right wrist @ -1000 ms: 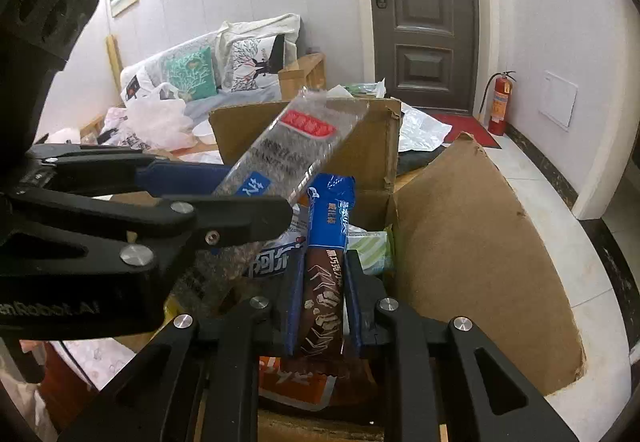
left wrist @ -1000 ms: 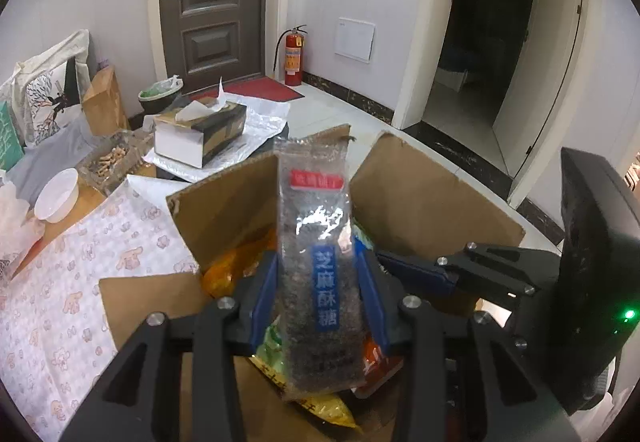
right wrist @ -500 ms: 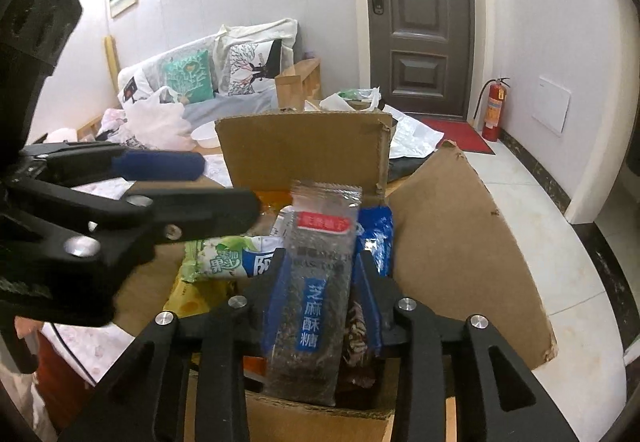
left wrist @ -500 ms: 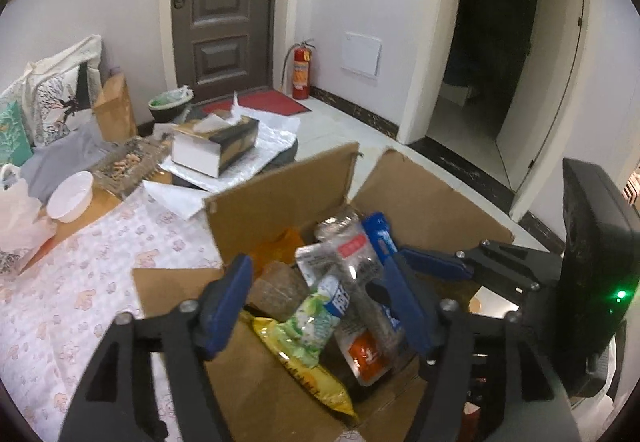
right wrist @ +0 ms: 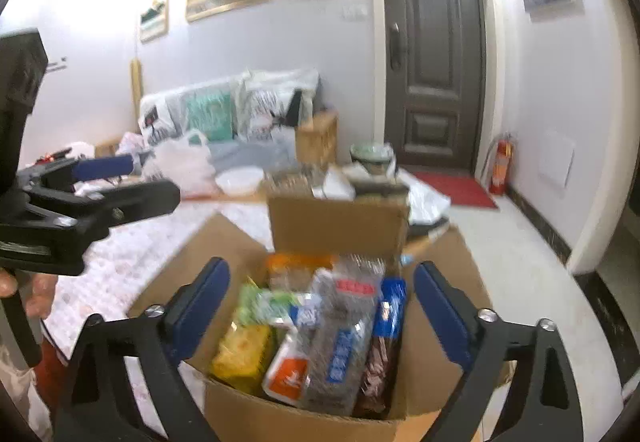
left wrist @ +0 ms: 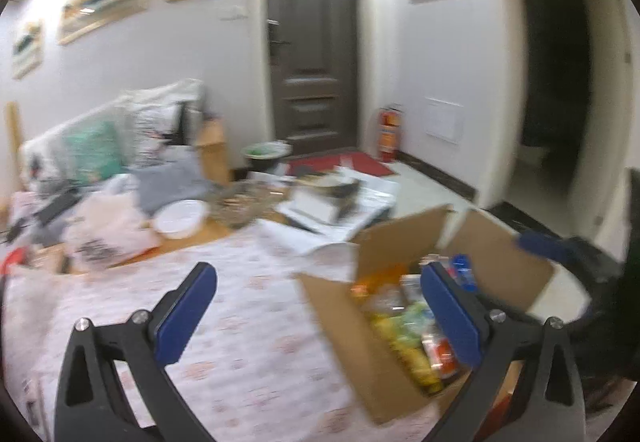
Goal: Organize snacks
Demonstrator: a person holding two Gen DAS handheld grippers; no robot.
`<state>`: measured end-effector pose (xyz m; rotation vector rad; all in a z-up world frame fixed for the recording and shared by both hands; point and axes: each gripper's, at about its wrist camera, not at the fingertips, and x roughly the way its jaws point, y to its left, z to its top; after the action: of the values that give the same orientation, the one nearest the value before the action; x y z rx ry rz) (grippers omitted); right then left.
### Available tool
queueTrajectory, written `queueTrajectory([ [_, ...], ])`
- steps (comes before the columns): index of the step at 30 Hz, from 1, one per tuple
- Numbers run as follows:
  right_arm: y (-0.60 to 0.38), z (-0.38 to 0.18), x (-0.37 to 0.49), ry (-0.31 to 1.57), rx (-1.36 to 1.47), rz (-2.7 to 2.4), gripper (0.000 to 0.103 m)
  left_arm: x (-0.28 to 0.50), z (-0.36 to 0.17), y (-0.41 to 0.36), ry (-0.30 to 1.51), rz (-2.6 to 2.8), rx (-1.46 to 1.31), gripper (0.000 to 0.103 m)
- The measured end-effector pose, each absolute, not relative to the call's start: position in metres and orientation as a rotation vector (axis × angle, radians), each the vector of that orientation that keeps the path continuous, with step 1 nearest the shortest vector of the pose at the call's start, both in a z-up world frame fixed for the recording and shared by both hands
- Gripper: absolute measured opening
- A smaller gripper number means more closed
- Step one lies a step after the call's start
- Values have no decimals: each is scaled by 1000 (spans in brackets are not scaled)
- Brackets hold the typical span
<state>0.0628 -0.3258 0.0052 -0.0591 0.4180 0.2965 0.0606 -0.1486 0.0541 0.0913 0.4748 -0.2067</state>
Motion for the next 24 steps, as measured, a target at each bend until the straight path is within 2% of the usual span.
queueTrajectory([
  [3, -317, 13, 51, 349, -67, 328, 103, 49, 54, -131, 442, -128, 79, 101],
  [12, -289, 17, 28, 261, -69, 440, 103, 27, 38, -80, 433, -70, -25, 101],
  [24, -277, 12, 21, 258, -47, 479, 103, 17, 34, -65, 426, -34, -20, 101],
])
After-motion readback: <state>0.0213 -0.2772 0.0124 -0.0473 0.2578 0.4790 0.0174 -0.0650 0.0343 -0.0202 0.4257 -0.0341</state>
